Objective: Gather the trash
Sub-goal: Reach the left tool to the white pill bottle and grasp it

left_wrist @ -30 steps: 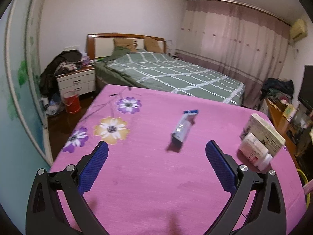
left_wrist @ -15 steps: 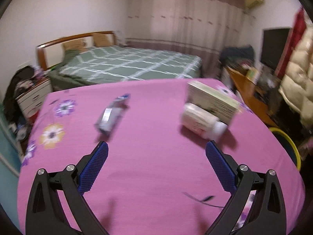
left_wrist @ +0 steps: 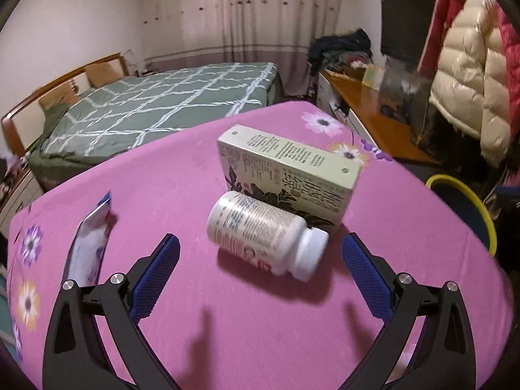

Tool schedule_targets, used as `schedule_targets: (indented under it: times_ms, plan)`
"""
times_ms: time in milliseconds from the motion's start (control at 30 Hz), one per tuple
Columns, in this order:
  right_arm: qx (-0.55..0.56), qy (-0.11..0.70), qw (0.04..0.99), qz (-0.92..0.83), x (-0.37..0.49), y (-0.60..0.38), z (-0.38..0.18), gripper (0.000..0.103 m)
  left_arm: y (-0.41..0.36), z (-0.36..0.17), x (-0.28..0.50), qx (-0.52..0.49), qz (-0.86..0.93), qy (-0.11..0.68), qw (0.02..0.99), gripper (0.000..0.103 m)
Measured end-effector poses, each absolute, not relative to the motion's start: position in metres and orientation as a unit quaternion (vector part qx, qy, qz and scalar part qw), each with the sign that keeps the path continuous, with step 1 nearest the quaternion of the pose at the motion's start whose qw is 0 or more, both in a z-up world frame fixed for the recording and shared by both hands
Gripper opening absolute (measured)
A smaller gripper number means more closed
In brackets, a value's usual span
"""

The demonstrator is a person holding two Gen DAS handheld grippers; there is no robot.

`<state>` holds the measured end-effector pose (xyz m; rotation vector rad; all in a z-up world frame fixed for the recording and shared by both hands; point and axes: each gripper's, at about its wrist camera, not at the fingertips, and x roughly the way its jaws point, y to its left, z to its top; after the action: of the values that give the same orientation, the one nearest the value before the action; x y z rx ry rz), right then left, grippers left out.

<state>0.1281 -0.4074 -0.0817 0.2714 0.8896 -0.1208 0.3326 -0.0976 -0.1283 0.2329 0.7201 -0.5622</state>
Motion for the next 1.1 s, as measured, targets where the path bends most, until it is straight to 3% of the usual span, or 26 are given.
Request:
schedule_targets:
  times_ms: [500,600,1100]
  plan:
    - [0.127,0.428,0.893,-0.061,0.128,-0.411,-0.081,0.064,-0.122,-0.150,0.374,0.163,-0.344,0.383,0.842,0.098]
    - [0.126,0.430,0.892,-0.058,0.128,-0.411,-0.082,0.064,-0.127,-0.151,0.371,0.168,-0.342,0.384,0.841,0.090]
    - [0.092,0.414,0.904,-0.058,0.098,-0.419,-0.066,0.064,-0.141,-0.104,0.280,0.173,-0.336,0.359,0.853,0.090]
